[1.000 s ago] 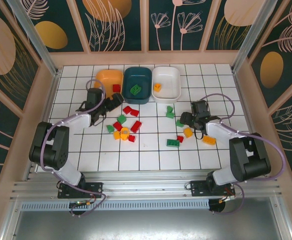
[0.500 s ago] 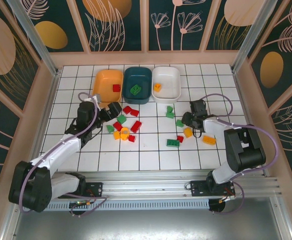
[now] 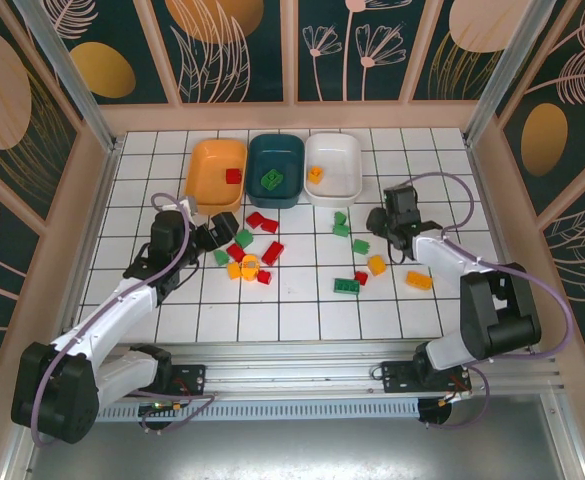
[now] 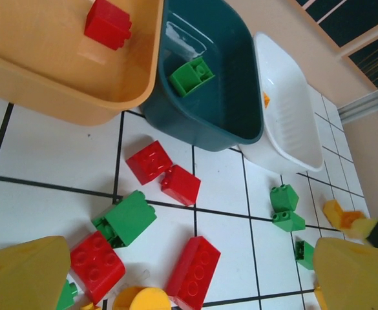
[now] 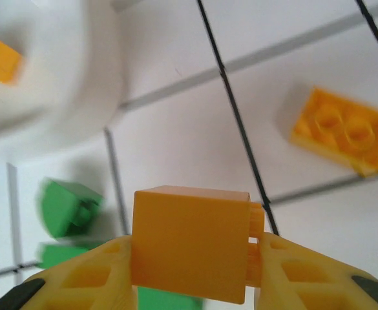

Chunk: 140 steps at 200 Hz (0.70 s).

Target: Sort the legos into containers by color

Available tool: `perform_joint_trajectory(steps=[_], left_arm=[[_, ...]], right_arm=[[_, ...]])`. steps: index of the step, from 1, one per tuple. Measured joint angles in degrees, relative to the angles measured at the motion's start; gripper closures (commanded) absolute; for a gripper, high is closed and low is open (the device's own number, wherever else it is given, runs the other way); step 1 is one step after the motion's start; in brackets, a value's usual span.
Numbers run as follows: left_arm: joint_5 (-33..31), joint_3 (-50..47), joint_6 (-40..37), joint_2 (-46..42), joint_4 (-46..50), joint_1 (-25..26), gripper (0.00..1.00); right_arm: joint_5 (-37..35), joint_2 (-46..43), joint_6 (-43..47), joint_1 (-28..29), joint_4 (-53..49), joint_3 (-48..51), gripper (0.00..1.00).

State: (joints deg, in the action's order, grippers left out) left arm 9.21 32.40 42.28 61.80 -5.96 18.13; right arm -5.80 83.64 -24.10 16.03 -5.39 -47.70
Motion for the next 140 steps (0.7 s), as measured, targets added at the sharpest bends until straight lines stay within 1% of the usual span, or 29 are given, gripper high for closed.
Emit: perform_joint_trajectory(steps=[15,35,58,86,112,125,140], left_arm=[[-0.5,-0.5,0.5,0.02,0.22,0.0,0.04],[-0.98,-0.52,1.51,0.76,0.37,0.0,0.04],[-1.11,-0.52,2.71,2.14,0.42,0.0,0.04],[-0.7,-0.48,3.58,3.15,0.44,0.0,0.04],[-0.83,-0.24,3.72,3.19,0.98,0.0,0.02],[-1.16,0.07,3.69,3.19,1.75,0.0,0.02],[-2.03,0.17,3.61,3.45,2.64,0.0,0.03]], right_arm=[[0.76,1.36,1.18,0.87,0.42,-4.81,0.71],[1.44,6.4,2.95,2.84,2.73,-12.22,0.71],[2.38,14.69,5.07,4.76,4.17,-20.24,0.7],[3.39,25.66,7.17,5.07,3.08,-30.6,0.68],[3.52,35.78,8.79,5.03,-0.74,-41.86,0.61],[3.48,39.5,9.25,5.03,-2.51,-45.97,0.58],[3.17,41.7,9.55,5.03,-4.48,-47.91,0.48]])
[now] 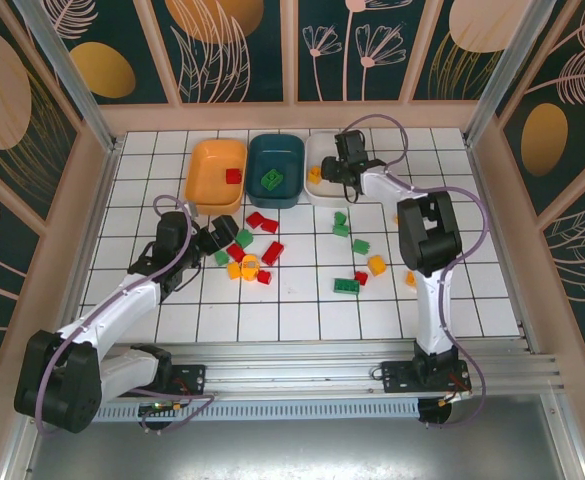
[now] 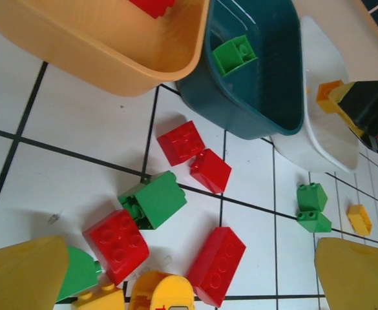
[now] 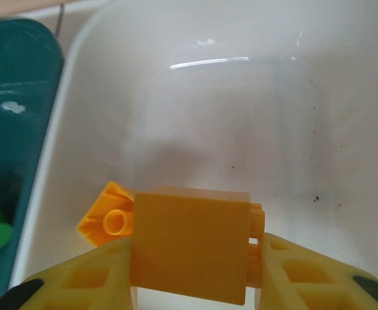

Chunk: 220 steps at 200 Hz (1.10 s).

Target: Sort the legos into containers by color

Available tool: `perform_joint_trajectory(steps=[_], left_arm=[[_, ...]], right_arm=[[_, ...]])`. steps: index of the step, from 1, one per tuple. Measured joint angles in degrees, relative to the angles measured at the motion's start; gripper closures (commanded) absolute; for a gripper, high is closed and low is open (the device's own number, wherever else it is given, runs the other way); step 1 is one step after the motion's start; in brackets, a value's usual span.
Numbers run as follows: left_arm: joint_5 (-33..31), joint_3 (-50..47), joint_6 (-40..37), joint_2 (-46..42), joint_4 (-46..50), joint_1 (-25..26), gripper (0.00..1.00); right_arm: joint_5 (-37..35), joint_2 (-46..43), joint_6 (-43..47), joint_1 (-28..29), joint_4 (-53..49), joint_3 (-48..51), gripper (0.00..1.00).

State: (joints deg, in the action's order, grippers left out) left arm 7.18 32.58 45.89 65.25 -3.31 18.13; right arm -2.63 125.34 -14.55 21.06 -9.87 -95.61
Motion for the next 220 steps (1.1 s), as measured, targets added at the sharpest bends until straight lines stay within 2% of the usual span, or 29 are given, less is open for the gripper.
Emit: perform_joint_trajectory(steps=[20,45,79,96,117,140,182,201,220], left_arm=[[-1.27,0.0,-0.2,1.25,1.27,0.0,0.05],[-2.62,0.0,-1.01,4.37,2.34,0.0,0.09],[-4.35,0.0,-2.12,8.87,3.3,0.0,0.16],[-4.74,0.0,-2.54,10.34,3.26,0.0,0.19],[-4.66,0.0,-3.56,12.41,3.06,0.0,0.28],[-4.72,0.0,-4.2,14.23,3.13,0.0,0.29],[-4.2,-0.11,-5.22,14.95,1.62,0.0,0.3],[-3.63,-0.13,-5.75,16.7,0.17,0.0,0.36],[-3.63,-0.13,-6.45,18.8,-0.39,0.0,0.46]], right_arm=[[-0.72,0.46,0.52,0.0,-2.34,-0.5,0.38],[-0.98,0.15,1.01,0.0,-2.89,-0.92,0.36],[-1.01,-4.22,0.96,0.33,-2.4,1.81,0.36],[-1.18,-9.31,0.74,1.18,-0.98,6.38,0.36],[-0.9,-16.22,0.22,3.15,1.75,13.07,0.36],[-0.31,-21.16,-0.98,5.18,4.72,19.28,0.36],[-0.11,-23.3,-2.38,5.6,6.71,26.1,0.37],[-0.09,-23.98,-2.56,5.55,6.95,27.54,0.37],[-0.09,-25.53,-2.69,5.55,7.15,28.5,0.38]])
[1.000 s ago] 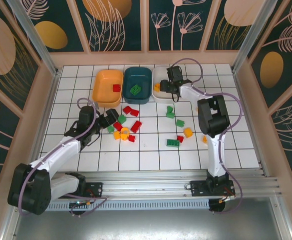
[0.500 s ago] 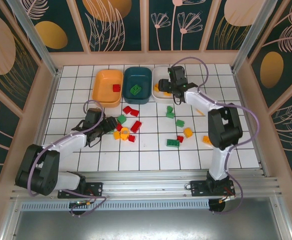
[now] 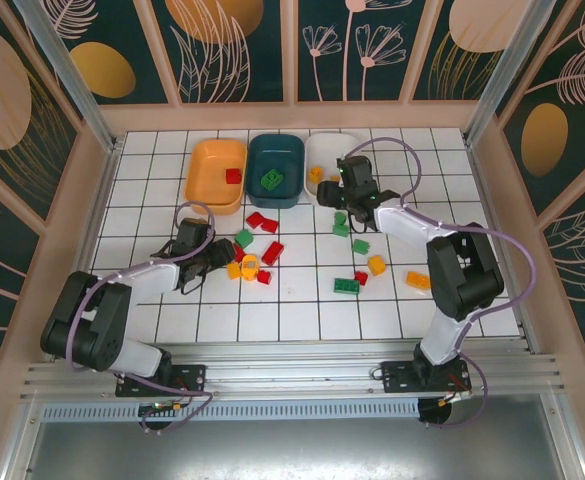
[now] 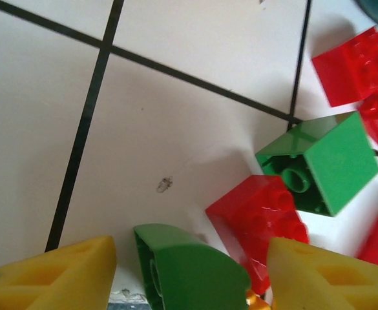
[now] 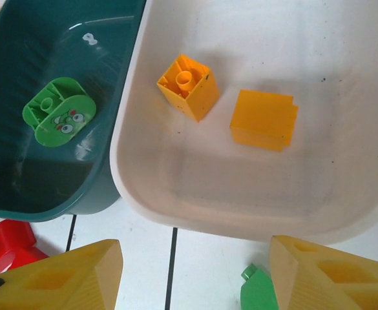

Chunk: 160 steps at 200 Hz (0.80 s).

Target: Sort the legos into containers by color

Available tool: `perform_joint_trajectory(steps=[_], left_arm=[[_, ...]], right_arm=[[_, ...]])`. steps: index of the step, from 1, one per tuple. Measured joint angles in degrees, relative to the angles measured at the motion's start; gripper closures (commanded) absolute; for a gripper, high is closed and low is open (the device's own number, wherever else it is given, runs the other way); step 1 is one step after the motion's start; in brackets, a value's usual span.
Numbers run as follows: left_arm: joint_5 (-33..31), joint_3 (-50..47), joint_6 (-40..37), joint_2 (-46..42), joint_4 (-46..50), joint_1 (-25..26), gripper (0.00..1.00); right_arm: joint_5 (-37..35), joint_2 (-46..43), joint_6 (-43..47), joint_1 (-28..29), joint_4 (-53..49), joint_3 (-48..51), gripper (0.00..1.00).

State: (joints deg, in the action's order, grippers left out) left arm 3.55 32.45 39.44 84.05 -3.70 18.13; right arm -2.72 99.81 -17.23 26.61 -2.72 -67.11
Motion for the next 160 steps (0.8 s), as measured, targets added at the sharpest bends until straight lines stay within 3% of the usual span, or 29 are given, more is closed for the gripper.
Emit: perform_joint_trajectory(steps=[68,120,160], left_arm=[[-2.75,0.0,-1.05,-0.68,0.61,0.0,0.65],[-2.99,1.86,-1.75,-4.83,4.5,0.0,0.65],[-1.31,13.7,-2.84,-2.21,6.99,0.83,0.66]], right_arm=[[0.0,-4.5,-0.28,0.0,1.27,2.38,0.39],[-0.02,-6.95,-0.31,0.0,1.31,4.28,0.39],[0.02,-11.06,-1.33,-1.09,2.08,8.24,0.39]])
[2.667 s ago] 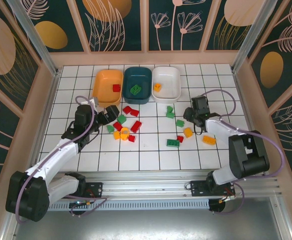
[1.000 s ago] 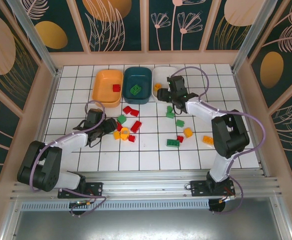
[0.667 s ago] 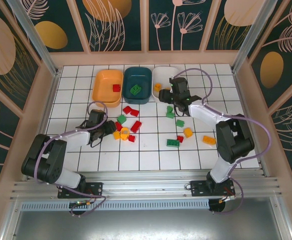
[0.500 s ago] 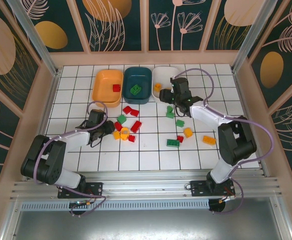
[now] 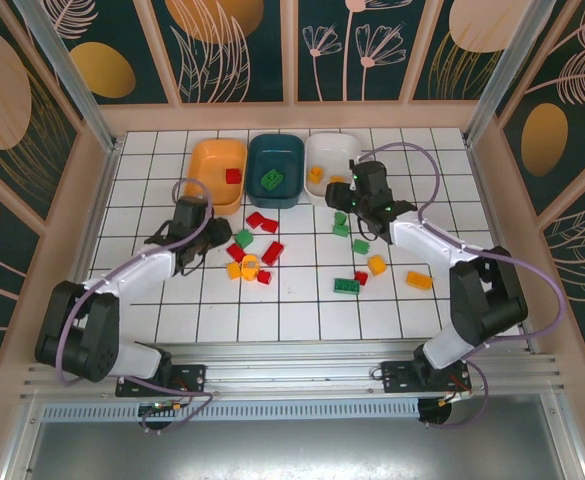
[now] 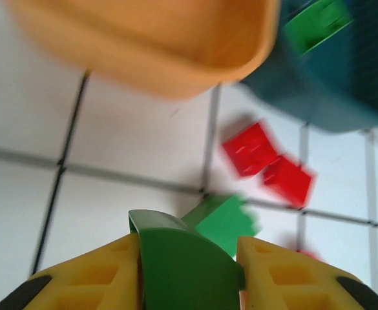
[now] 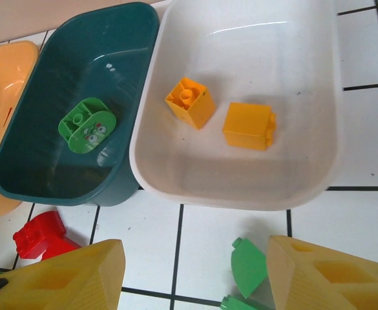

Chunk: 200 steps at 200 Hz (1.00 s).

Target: Sort the legos into containers by color

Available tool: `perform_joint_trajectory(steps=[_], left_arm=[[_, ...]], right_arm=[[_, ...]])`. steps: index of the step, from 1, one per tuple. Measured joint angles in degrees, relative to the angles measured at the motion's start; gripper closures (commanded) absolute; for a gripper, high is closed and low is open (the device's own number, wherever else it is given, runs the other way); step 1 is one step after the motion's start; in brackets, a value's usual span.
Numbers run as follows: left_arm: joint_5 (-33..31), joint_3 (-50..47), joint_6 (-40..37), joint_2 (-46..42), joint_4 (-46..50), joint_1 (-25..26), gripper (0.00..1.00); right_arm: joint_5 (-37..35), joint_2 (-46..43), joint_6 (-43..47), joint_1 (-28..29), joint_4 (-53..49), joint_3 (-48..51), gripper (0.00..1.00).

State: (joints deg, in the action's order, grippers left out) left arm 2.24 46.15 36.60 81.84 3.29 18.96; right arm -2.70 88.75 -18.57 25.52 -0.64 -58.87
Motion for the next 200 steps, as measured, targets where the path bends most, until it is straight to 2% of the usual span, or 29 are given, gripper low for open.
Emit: perform_joint_trajectory(steps=[81,112,123,148,180,200], left_arm=[[8.26,34.99,-1.46,30.77,-3.78,3.17,0.63],[10.23,43.93,-2.34,39.26,-0.46,3.34,0.52],[10.75,45.94,-2.62,40.72,0.9,3.45,0.43],[11.3,49.55,-3.58,42.14,3.37,3.56,0.3],[11.5,50.12,-4.76,41.24,3.96,3.67,0.3],[11.32,42.12,-5.51,35.5,2.99,3.96,0.3]], right_arm=[[1.14,-6.16,-1.31,-2.34,0.28,5.95,0.39],[0.94,-7.74,-1.25,-2.45,-0.07,6.16,0.36],[0.85,-8.17,-1.25,-2.62,-0.24,6.16,0.36],[0.81,-8.79,-1.22,-3.06,-0.55,6.16,0.35],[0.61,-8.87,-0.85,-3.1,-1.66,6.16,0.35],[0.28,-9.29,-0.81,-3.1,-2.38,6.16,0.35]])
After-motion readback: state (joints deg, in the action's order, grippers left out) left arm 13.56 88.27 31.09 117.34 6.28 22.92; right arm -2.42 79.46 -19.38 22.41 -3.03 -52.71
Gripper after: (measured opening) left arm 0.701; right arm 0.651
